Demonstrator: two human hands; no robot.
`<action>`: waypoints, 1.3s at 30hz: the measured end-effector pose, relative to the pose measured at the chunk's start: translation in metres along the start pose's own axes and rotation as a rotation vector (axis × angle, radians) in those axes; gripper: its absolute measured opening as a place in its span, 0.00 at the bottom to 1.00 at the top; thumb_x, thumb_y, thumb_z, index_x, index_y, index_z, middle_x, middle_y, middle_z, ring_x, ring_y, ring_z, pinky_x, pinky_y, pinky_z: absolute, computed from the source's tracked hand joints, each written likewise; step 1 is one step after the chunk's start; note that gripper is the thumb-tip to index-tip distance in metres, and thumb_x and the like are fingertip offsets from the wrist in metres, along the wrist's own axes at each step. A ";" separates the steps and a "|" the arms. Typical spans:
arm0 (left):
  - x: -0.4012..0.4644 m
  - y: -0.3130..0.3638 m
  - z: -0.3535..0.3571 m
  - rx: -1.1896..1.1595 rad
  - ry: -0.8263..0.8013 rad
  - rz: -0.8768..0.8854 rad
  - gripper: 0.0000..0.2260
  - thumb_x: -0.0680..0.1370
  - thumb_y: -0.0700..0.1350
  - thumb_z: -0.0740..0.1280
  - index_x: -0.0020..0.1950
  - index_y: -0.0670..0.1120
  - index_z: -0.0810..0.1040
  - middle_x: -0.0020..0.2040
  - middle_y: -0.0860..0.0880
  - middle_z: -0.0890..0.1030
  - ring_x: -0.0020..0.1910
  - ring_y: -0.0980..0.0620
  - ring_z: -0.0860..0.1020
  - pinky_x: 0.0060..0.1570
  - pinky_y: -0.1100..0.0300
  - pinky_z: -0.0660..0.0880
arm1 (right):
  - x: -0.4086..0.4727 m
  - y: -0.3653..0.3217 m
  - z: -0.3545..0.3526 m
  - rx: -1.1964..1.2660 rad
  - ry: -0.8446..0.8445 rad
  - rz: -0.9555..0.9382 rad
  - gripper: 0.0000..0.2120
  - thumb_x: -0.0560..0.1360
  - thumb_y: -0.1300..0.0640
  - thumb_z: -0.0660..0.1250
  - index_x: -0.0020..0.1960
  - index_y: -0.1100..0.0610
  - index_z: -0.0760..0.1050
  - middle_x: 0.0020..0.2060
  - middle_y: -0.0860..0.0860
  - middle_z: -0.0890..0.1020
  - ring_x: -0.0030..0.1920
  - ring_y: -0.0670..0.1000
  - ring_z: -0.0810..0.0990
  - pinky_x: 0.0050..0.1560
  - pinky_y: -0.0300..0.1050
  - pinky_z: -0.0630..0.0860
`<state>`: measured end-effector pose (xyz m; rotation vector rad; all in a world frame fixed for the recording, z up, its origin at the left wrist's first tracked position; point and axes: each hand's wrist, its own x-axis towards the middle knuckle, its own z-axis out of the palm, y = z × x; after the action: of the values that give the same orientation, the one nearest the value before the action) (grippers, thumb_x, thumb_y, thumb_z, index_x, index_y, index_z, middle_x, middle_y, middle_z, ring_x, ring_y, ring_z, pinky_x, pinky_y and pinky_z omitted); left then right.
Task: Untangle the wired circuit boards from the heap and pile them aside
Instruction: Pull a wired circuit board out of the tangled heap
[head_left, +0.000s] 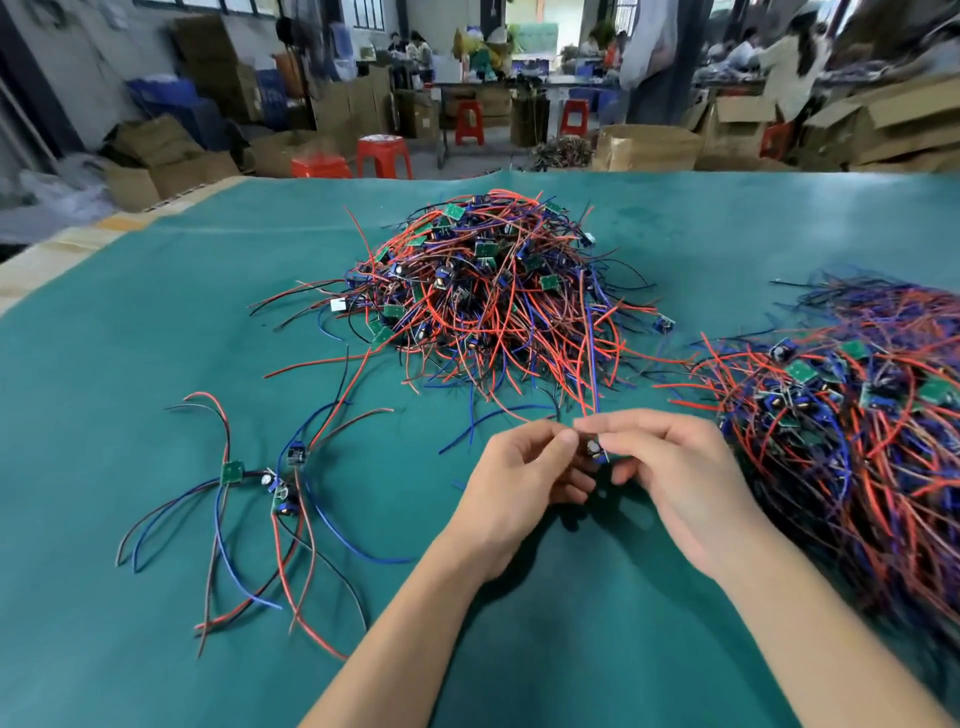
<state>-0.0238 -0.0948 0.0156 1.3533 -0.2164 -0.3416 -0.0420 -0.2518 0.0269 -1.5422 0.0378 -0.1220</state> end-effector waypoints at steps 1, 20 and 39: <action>0.001 -0.001 0.000 0.002 0.003 -0.003 0.11 0.84 0.40 0.60 0.53 0.34 0.78 0.42 0.42 0.80 0.35 0.53 0.78 0.38 0.63 0.76 | -0.001 0.004 0.002 0.015 0.011 0.020 0.13 0.75 0.68 0.70 0.44 0.53 0.89 0.47 0.55 0.88 0.46 0.48 0.82 0.40 0.41 0.73; 0.000 0.002 -0.006 -0.070 -0.007 -0.016 0.04 0.78 0.33 0.67 0.48 0.39 0.80 0.42 0.43 0.80 0.35 0.53 0.77 0.39 0.63 0.76 | -0.007 0.000 0.013 0.182 0.122 -0.004 0.10 0.71 0.73 0.73 0.41 0.59 0.85 0.41 0.59 0.88 0.42 0.54 0.87 0.44 0.45 0.83; 0.000 0.000 -0.008 -0.074 -0.037 0.022 0.03 0.81 0.38 0.64 0.48 0.41 0.73 0.40 0.42 0.79 0.34 0.50 0.77 0.34 0.62 0.75 | -0.006 0.003 0.010 -0.054 0.118 -0.078 0.07 0.75 0.65 0.75 0.38 0.58 0.86 0.39 0.53 0.87 0.38 0.50 0.84 0.38 0.39 0.80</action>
<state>-0.0212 -0.0879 0.0143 1.2719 -0.2474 -0.3533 -0.0471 -0.2412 0.0238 -1.5896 0.0752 -0.2756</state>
